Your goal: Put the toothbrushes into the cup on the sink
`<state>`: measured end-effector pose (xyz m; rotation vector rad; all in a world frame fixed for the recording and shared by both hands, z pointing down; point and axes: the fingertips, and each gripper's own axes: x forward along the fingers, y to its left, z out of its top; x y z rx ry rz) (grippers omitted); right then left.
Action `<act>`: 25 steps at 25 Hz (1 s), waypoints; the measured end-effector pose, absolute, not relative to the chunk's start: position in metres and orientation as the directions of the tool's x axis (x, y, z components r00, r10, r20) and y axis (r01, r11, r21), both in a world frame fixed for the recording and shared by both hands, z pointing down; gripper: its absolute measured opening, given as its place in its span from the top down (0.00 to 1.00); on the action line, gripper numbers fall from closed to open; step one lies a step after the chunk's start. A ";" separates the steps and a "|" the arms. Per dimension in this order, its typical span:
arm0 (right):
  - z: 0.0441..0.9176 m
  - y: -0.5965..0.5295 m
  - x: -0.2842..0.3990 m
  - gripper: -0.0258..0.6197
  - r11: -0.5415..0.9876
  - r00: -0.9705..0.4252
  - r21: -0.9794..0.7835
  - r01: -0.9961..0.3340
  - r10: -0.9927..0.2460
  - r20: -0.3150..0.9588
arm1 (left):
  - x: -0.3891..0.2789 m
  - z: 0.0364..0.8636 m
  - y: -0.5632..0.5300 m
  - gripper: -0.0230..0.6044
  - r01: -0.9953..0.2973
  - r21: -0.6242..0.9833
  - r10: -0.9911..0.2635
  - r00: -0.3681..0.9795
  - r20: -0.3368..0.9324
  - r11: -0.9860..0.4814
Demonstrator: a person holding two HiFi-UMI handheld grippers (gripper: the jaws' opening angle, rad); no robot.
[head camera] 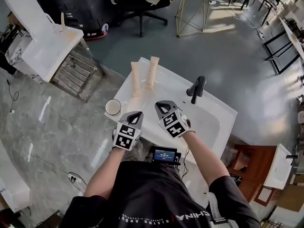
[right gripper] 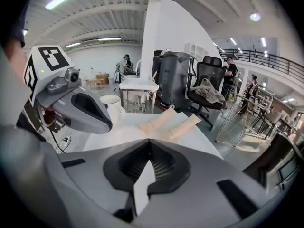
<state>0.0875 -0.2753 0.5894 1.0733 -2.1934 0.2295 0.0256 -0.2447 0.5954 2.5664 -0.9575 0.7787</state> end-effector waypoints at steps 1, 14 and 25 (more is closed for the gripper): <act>0.594 -0.282 0.087 0.95 0.646 -0.426 0.139 -0.750 -0.634 0.646 | 0.026 0.599 -0.248 0.97 -0.677 0.078 -0.515 0.624 0.588 -0.731; 0.652 -0.349 0.079 0.82 0.670 -0.316 0.293 -0.682 -0.632 0.708 | 0.028 0.635 -0.280 0.97 -0.728 0.154 -0.499 0.592 0.632 -0.669; 0.683 -0.370 0.081 0.80 0.675 -0.231 0.424 -0.604 -0.658 0.717 | 0.033 0.641 -0.274 0.97 -0.678 0.145 -0.454 0.619 0.641 -0.721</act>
